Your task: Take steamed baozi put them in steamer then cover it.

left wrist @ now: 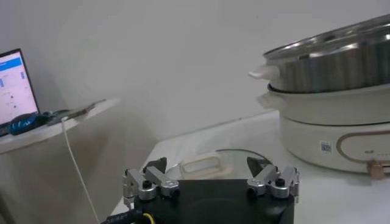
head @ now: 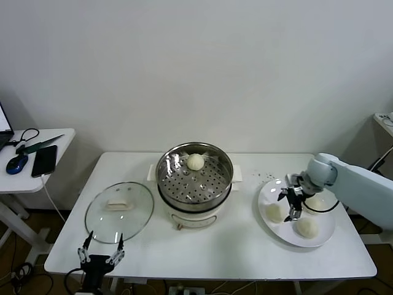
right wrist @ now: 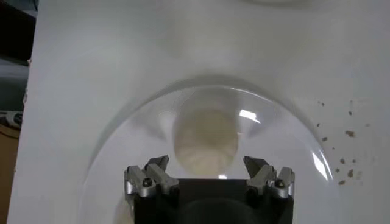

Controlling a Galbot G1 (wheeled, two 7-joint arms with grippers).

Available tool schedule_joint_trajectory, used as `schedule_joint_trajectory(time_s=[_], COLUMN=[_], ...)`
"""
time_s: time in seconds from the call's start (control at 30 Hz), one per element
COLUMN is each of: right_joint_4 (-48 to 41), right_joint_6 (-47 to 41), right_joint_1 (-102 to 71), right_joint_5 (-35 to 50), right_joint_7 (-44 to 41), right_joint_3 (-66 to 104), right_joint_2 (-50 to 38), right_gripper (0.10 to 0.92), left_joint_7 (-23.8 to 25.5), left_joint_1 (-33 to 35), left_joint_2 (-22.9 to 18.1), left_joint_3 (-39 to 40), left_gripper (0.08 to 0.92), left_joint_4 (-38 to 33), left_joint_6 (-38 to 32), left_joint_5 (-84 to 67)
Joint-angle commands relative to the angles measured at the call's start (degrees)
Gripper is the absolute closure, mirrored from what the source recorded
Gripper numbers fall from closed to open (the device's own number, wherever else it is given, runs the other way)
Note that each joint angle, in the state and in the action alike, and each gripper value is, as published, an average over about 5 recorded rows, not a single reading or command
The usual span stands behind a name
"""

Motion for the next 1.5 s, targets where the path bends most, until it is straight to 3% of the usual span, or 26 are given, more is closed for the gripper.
schedule_joint_trajectory(time_s=[0.03,0.53,0.83,1.1,1.5], right_joint_4=[-2.98,-1.51,0.98,2.8,2.6], right_joint_6=[-0.3,-0.32,0.95,-0.55,-7.76], right_joint_1=[-2.2,1.97,28.36,48.72,48.26], right_joint_5=[-0.07,2.59,14.74,30.11,42.51], right_joint_7=[-0.11,-0.58,-0.45,-0.27,5.57], right_joint_3=[1.63,-1.28,-20.54,-34.54,-31.6], right_joint_2=[2.86,1.13,-0.76,8.32,27.11], right_gripper=[0.203,0.349,0.364,0.362,0.355], left_joint_7=[-0.05,-0.15,-0.13,-0.14,-0.45], left_joint_1=[-0.14,0.07,0.78,1.23,2.73], left_joint_2=[-0.07,-0.18,0.29,-0.11,0.35], left_joint_3=[0.09,0.1,-0.08,1.46,1.99], left_gripper=[0.177,0.177,0.177,0.177,0.177], left_joint_4=[0.3,0.37,0.01,-0.15,-2.11], left_joint_6=[-0.06,-0.35,-0.65,-1.42,-2.3], left_joint_5=[0.48,0.59,0.37,0.37,-0.13])
